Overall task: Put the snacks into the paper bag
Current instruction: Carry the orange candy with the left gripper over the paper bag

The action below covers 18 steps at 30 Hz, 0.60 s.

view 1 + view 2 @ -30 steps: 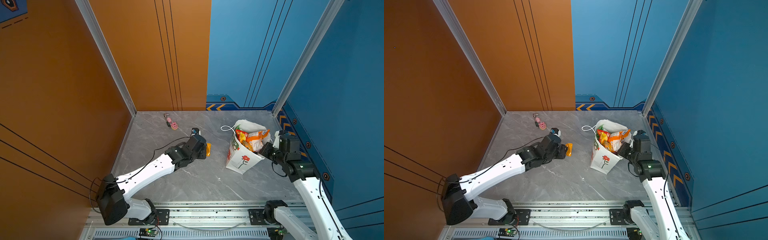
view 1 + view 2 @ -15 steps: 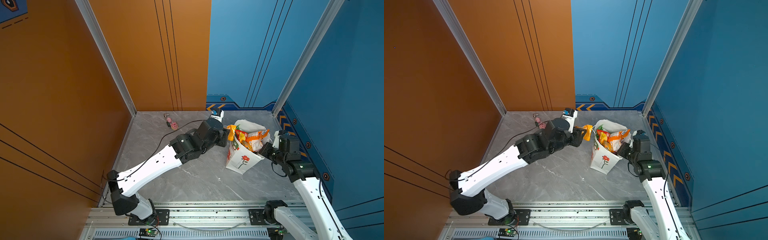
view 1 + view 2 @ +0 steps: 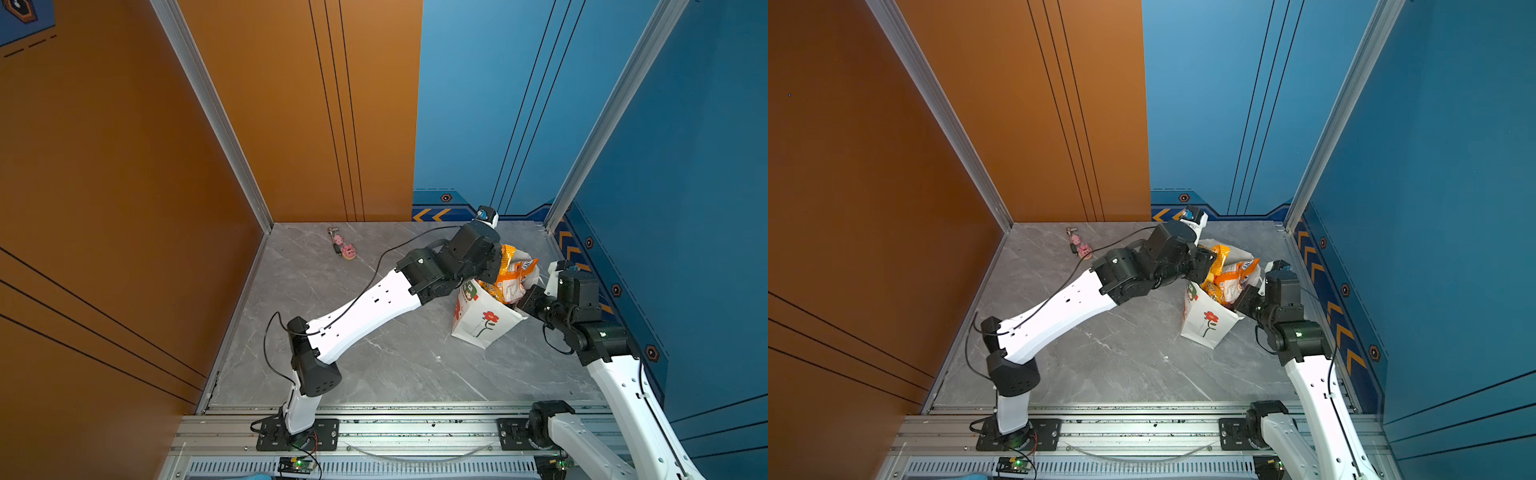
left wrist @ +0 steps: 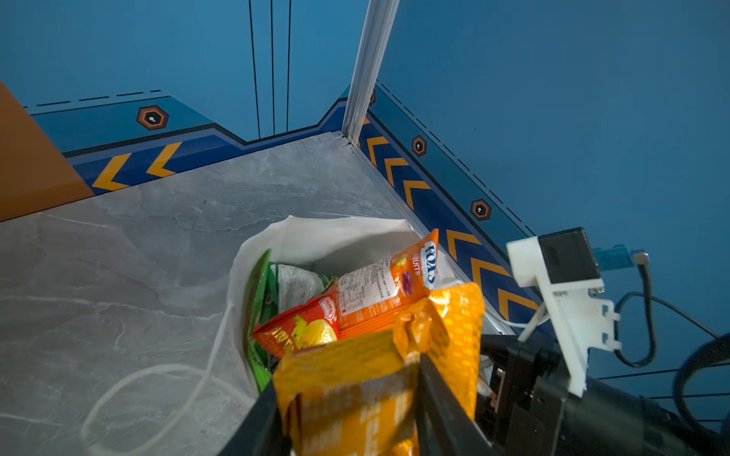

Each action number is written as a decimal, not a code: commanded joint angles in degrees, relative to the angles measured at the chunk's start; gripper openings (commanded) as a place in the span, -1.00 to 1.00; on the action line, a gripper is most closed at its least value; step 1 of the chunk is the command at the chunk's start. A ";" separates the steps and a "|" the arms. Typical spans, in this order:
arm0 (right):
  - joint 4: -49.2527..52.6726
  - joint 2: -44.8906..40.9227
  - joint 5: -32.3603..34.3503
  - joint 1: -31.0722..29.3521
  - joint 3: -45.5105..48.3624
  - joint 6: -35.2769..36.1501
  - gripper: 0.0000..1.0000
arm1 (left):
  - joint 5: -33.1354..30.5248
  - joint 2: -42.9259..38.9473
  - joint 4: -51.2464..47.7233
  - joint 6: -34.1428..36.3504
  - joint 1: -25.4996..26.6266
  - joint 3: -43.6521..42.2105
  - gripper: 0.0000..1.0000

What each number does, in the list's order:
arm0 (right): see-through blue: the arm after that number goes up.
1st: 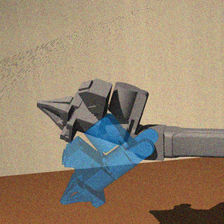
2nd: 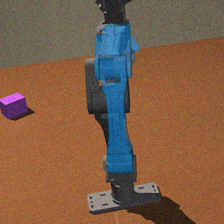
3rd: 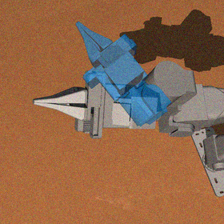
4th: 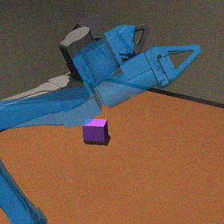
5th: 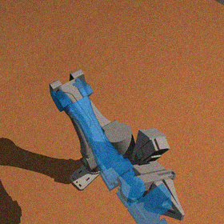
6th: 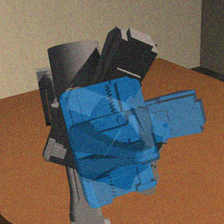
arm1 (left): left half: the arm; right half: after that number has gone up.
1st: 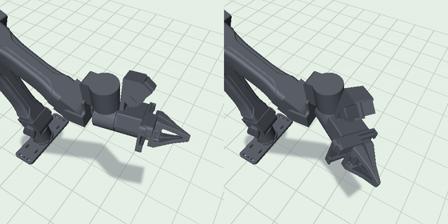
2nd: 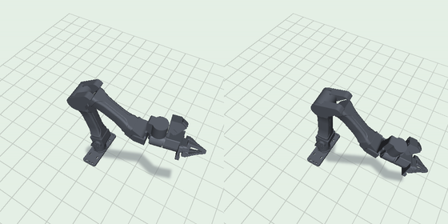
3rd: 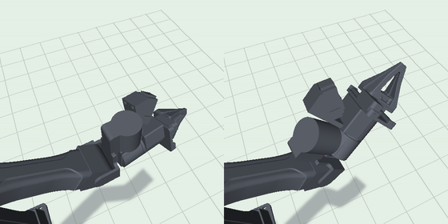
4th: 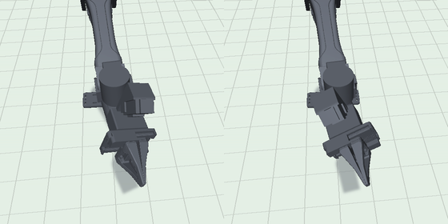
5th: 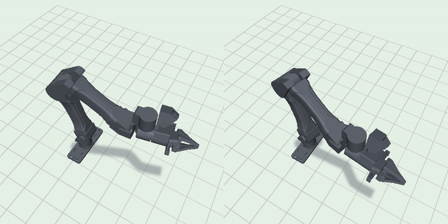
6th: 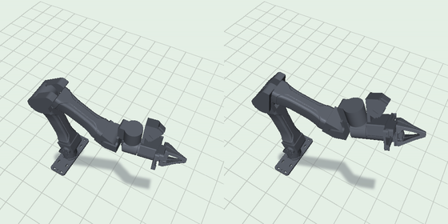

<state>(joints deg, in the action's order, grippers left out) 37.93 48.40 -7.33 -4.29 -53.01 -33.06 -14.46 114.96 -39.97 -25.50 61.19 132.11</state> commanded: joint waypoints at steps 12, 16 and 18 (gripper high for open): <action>-3.48 -1.09 -0.05 -0.89 -0.21 -0.08 -1.00 | 4.16 11.48 -9.79 -2.19 -0.53 13.01 -0.41; -3.74 -0.99 0.02 -0.97 -0.18 -0.21 -1.00 | 3.75 11.26 -10.04 -2.27 -0.54 12.84 -0.27; -3.74 -0.94 -0.01 -1.06 -0.16 -0.25 -1.00 | 3.49 10.93 -9.96 -2.14 -0.54 12.58 -0.19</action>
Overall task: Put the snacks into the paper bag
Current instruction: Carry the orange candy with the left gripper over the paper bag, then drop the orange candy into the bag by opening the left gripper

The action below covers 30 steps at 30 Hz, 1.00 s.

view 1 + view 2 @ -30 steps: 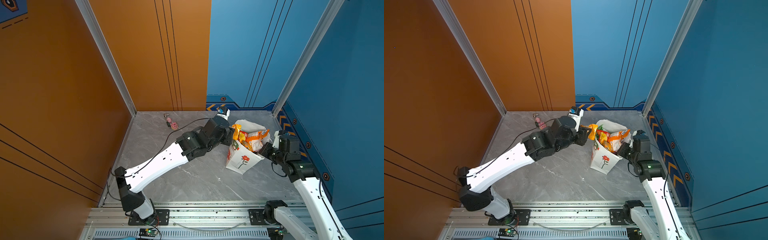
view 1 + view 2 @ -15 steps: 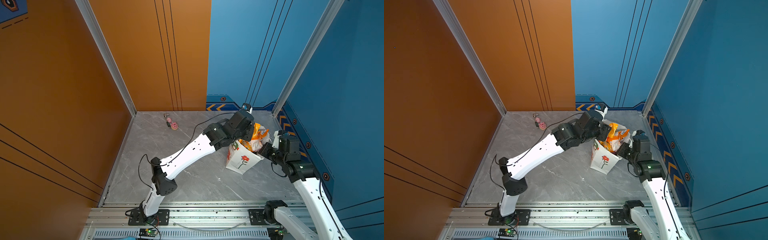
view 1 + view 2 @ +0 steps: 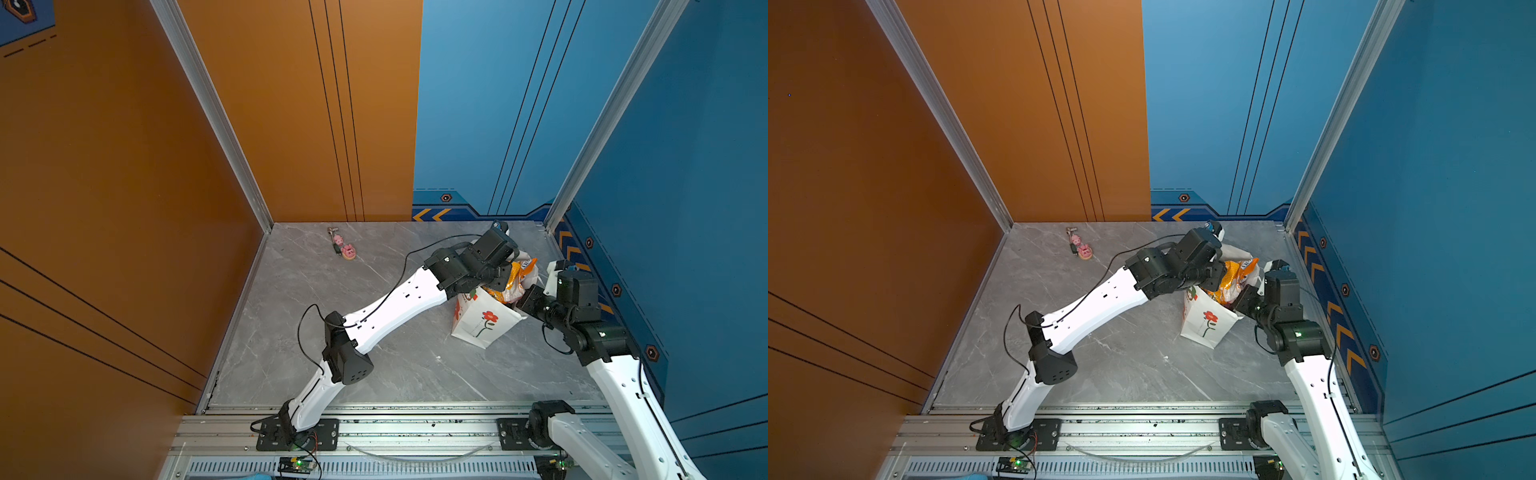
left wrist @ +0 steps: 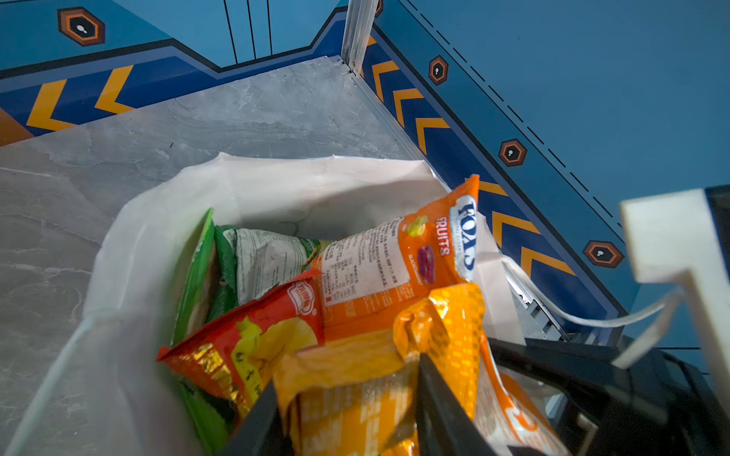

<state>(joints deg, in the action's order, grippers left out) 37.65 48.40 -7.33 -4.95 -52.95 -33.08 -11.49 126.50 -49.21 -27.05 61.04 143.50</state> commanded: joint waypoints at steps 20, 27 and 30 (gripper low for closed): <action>-3.53 -0.57 0.48 -0.84 -0.46 -0.14 -1.00 | -13.06 -8.83 -5.02 -2.29 -1.74 -5.34 0.57; -3.72 -0.40 1.13 -1.95 -0.74 -0.05 -1.00 | -13.53 -7.21 -7.78 -4.67 -5.00 -6.04 0.50; -3.63 -0.14 1.29 -2.42 -0.82 0.12 -1.00 | -12.14 -5.72 -8.18 -5.77 -6.02 -5.76 0.41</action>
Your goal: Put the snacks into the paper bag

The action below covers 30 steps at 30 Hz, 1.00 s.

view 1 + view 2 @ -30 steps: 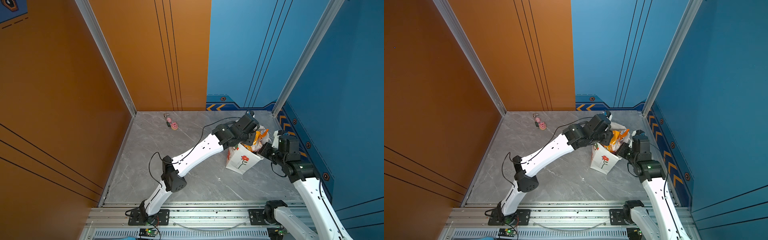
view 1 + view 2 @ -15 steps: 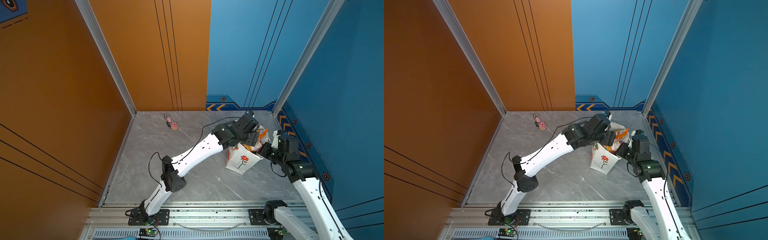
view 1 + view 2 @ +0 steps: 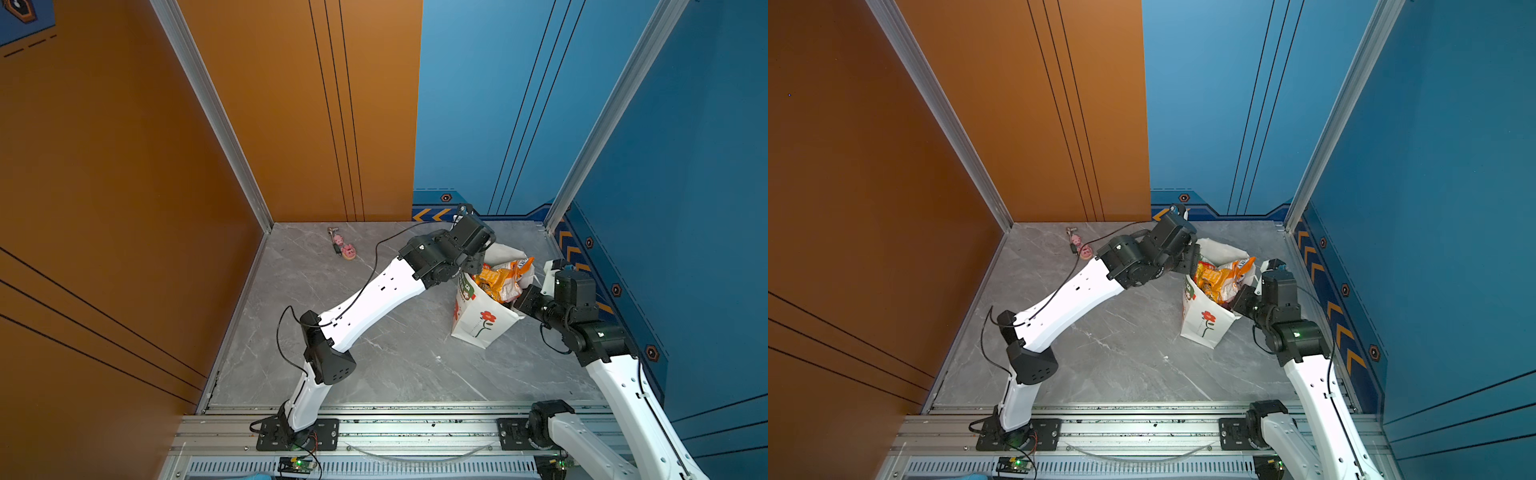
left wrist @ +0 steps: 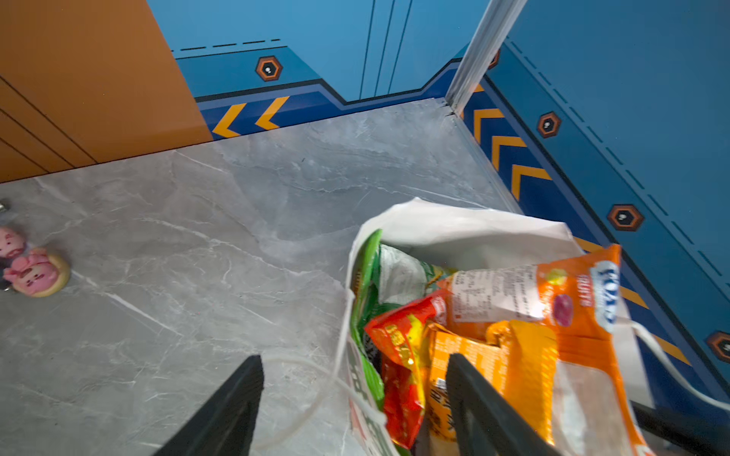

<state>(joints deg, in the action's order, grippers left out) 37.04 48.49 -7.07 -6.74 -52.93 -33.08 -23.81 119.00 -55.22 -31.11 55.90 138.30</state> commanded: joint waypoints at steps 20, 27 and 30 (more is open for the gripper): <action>-6.26 8.31 3.47 -5.59 -7.13 0.03 -1.00 | 10.12 6.28 -2.19 -4.05 -4.73 3.76 -0.96; -6.96 16.45 5.50 -9.82 -17.90 0.94 -1.00 | 0.48 -1.11 -1.99 -3.25 -6.62 2.98 -1.00; -7.18 19.94 6.62 -12.26 -21.75 1.26 -1.00 | -2.25 -6.05 -0.55 -2.55 -7.86 -1.77 -1.00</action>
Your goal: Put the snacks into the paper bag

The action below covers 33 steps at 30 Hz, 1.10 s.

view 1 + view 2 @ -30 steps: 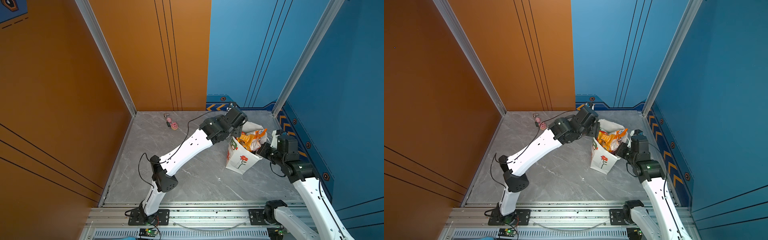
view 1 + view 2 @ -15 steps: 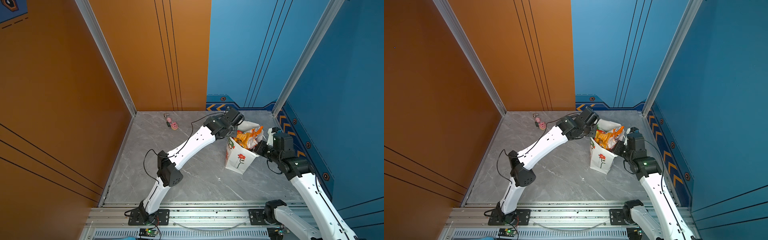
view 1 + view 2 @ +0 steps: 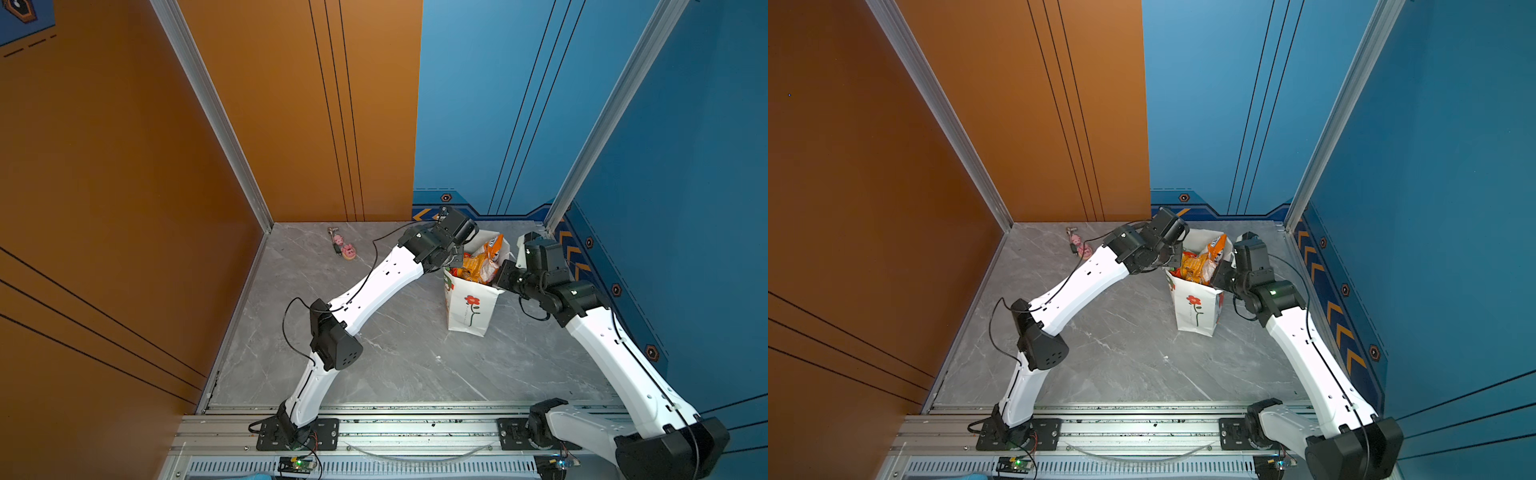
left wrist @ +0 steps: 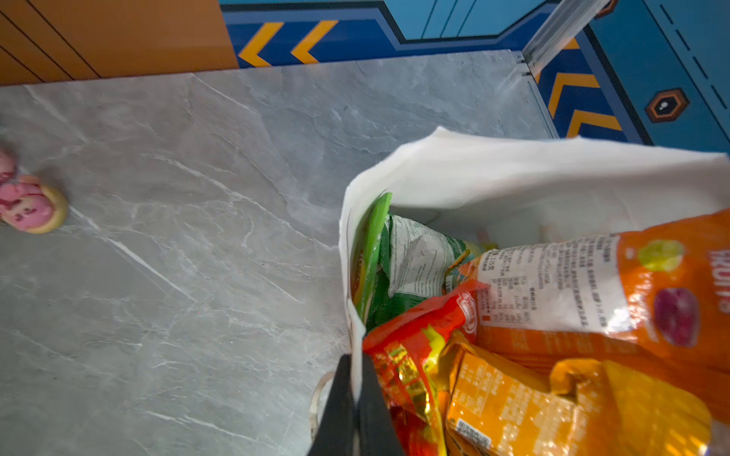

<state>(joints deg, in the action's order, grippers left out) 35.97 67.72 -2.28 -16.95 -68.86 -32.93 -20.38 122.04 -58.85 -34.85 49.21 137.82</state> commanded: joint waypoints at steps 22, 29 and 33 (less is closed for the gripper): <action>-9.04 18.32 4.01 -13.55 -14.27 3.65 -0.73 | 3.26 -33.05 23.03 -4.00 -13.39 -48.05 -0.93; -7.00 16.52 5.14 -13.72 -16.33 4.92 -0.03 | 5.57 -33.00 23.34 -3.41 -14.38 -47.70 -0.55; -5.65 13.18 6.97 -13.38 -16.26 5.57 0.25 | 7.51 -32.91 23.30 -3.03 -15.22 -47.20 -0.31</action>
<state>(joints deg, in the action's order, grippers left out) 29.56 84.66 2.09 -30.74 -83.72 -28.36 -15.66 90.52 -36.53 -38.39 34.79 90.04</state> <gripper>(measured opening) 0.601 0.330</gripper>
